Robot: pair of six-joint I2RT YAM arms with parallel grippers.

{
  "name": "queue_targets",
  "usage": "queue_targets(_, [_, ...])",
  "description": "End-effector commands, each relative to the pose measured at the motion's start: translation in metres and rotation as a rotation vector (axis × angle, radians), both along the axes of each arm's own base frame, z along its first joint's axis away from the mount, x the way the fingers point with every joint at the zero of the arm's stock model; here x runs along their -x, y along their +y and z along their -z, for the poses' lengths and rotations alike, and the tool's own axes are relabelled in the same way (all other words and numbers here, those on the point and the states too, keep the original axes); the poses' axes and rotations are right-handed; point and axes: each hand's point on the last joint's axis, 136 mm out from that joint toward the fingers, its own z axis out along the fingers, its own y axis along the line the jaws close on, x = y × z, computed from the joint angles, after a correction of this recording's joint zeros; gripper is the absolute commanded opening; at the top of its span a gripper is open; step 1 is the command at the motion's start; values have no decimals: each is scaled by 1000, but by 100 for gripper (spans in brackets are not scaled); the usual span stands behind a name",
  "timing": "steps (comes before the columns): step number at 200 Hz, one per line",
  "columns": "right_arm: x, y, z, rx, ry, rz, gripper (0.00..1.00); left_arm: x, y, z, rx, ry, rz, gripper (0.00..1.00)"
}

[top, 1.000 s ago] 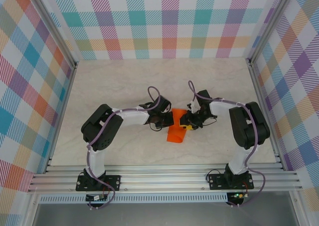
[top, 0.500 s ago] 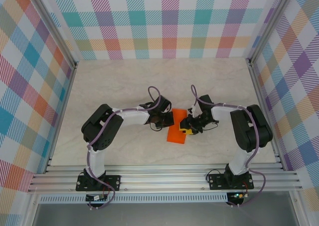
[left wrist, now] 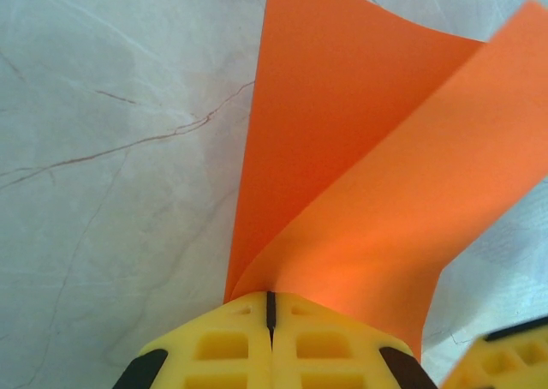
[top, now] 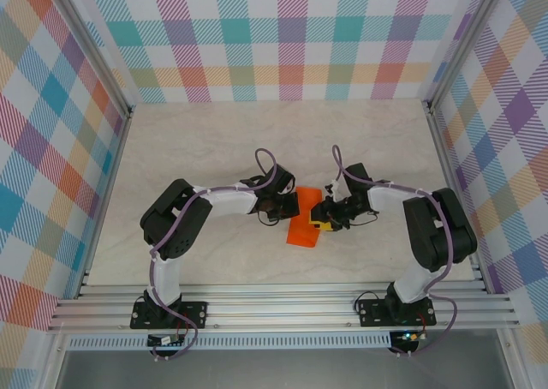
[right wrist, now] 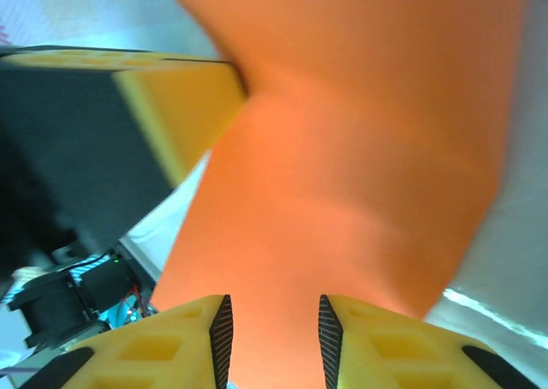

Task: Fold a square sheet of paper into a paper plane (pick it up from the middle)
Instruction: Fold the square sheet of paper in half at the center of the table.

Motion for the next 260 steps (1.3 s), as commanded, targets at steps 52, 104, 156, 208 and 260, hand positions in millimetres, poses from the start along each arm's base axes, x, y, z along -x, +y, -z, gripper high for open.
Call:
queue_targets(52, [30,-6,31,-1,79,1,34,26,6,29,-88,99,51,0])
queue_targets(104, [29,-11,37,23,13,6,35,27,7,29,-91,101,50,0])
queue_targets(156, [33,-6,-2,34,-166,-29,37,28,5,29,-89,102,57,0])
queue_targets(208, [40,5,12,55,-149,-39,36,28,3,29,-88,100,61,0])
queue_targets(260, [57,-8,46,114,-78,-14,36,30,3,29,-90,102,64,0])
